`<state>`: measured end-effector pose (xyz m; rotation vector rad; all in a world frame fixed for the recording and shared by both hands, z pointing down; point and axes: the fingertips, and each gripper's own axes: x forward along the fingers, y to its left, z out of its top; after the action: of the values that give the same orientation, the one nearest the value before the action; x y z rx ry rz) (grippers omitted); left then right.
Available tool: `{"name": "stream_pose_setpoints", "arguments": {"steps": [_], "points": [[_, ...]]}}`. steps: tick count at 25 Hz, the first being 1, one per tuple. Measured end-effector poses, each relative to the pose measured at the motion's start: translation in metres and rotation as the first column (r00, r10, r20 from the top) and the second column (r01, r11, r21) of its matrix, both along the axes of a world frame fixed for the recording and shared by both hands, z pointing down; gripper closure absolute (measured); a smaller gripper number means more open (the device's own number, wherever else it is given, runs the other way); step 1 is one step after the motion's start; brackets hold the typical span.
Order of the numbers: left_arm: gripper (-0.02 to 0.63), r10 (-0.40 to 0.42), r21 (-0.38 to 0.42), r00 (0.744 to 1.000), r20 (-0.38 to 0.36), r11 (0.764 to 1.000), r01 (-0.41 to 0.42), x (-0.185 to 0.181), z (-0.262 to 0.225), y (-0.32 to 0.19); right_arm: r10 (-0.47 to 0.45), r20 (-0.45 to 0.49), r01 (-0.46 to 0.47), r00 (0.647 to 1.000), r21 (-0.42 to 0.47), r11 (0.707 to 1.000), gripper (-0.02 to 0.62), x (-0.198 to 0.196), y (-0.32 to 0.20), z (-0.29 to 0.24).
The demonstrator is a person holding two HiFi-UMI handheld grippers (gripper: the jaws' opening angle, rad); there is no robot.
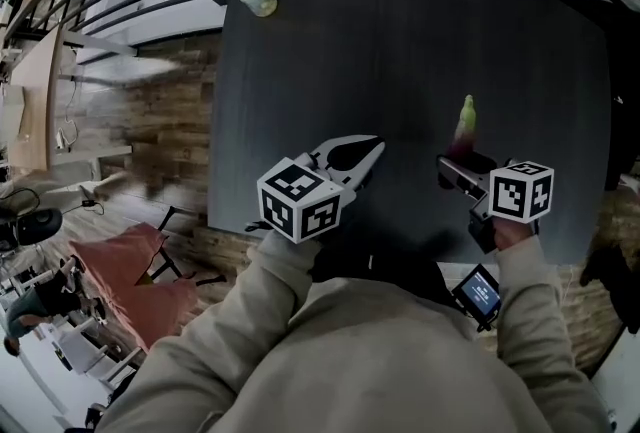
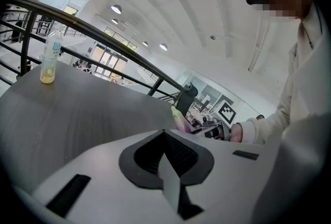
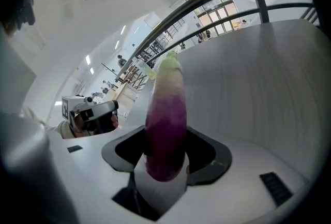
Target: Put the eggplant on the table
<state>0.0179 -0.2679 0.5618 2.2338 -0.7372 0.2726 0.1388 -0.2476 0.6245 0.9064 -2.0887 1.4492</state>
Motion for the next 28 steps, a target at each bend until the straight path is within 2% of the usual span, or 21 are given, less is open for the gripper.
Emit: {"name": "stream_pose_setpoints", "arguments": {"steps": [7,15,24,28], "points": [[0.606,-0.004,-0.022,1.000,-0.021,1.000,0.003,0.000,0.005,0.009,-0.004,-0.005,0.003,1.000,-0.032,0.999,0.354,-0.006,0.007,0.018],[0.606,-0.017,-0.037,1.000,-0.025,0.999,0.016,-0.004,0.014,0.010,0.025,-0.091,-0.029,0.996,-0.039,0.999,0.354,0.006,0.009,0.046],[0.606,-0.029,-0.057,0.999,-0.022,0.998,0.028,-0.009,0.022,0.012,0.009,-0.185,-0.032,0.983,-0.121,0.992,0.354,0.015,0.022,0.078],[0.606,-0.030,-0.060,0.999,-0.024,0.998,0.029,-0.006,0.022,0.011,0.003,-0.198,-0.032,0.980,-0.143,0.989,0.354,0.016,0.022,0.082]]}}
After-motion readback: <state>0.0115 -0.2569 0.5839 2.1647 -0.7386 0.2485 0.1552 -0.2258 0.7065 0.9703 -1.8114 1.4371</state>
